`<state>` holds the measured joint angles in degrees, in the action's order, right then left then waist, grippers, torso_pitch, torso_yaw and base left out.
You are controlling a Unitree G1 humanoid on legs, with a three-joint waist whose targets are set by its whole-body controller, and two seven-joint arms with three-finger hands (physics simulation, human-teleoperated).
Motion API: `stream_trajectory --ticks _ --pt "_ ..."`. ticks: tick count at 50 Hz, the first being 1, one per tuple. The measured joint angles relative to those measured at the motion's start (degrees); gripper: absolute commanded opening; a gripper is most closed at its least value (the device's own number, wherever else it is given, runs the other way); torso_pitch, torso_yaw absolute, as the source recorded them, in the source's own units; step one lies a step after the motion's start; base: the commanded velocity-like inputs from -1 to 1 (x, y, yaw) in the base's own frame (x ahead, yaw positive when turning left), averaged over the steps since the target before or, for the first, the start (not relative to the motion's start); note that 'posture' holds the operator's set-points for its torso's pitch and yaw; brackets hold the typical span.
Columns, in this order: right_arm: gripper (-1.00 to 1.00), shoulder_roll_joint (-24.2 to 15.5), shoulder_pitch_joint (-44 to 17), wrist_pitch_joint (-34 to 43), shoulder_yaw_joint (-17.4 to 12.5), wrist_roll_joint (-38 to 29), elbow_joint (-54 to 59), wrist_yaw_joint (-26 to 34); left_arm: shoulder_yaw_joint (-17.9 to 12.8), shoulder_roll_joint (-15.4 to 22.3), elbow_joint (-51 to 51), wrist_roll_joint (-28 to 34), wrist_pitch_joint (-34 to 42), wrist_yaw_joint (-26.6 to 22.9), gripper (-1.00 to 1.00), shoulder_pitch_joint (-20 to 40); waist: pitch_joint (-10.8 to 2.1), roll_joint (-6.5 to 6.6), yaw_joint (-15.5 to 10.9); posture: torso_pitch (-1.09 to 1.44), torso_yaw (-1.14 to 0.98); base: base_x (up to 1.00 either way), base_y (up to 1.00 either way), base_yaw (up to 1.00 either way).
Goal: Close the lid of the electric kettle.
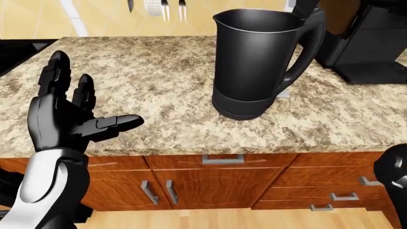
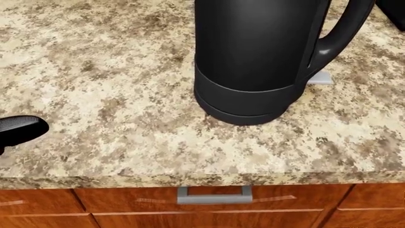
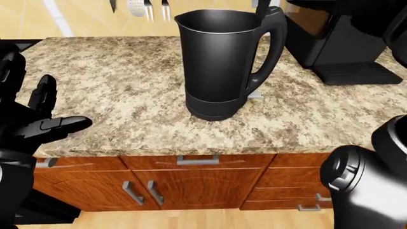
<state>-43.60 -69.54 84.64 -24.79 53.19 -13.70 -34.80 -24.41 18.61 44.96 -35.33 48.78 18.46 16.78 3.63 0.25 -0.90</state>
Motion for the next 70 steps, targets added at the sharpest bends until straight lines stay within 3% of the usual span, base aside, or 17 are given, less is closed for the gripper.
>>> stream_trajectory --ticks 8,17,33,41,55,64,70 --pt "1.0 -1.02 -3.8 -5.38 7.13 5.77 5.45 -3.02 -0.01 0.0 0.39 -0.15 0.4 -0.11 1.0 0.42 0.21 -0.04 -0.22 0.0 0.0 0.0 0.0 0.0" --pt "1.0 -0.01 -7.7 -9.14 9.5 4.51 12.45 -0.68 0.74 -0.38 -0.23 0.67 -0.14 -0.38 1.0 0.11 0.26 -0.26 -0.41 0.0 0.0 0.0 0.0 0.0" --pt "1.0 8.28 -7.69 -13.31 10.65 -3.9 20.16 5.0 0.68 -0.87 -0.58 1.59 -0.71 -1.22 1.0 -0.26 0.23 0.06 -0.4 0.0 0.0 0.0 0.0 0.0" --pt "1.0 11.4 -12.44 -15.75 13.36 -9.33 26.83 8.69 1.3 -1.25 -0.73 2.1 -1.16 -1.53 1.0 -0.61 0.1 0.52 -0.08 0.0 0.0 0.0 0.0 0.0" --pt "1.0 19.22 -10.58 -18.42 13.78 -18.73 23.38 11.88 0.93 -1.13 -1.02 2.02 -1.08 -1.55 1.0 -0.36 -0.65 0.87 0.55 0.0 0.0 0.0 0.0 0.0" --pt "1.0 22.36 -9.58 -19.1 13.77 -20.78 20.85 12.78 0.68 -1.22 -0.53 1.72 -0.86 -1.51 1.0 -0.48 -1.01 1.22 1.0 0.0 0.0 0.0 0.0 0.0" --pt "1.0 24.66 -9.34 -19.68 15.52 -22.46 20.14 15.03 0.75 -1.16 -0.83 1.64 -0.95 -1.45 1.0 -0.4 -1.19 1.54 1.43 0.0 0.0 0.0 0.0 0.0"
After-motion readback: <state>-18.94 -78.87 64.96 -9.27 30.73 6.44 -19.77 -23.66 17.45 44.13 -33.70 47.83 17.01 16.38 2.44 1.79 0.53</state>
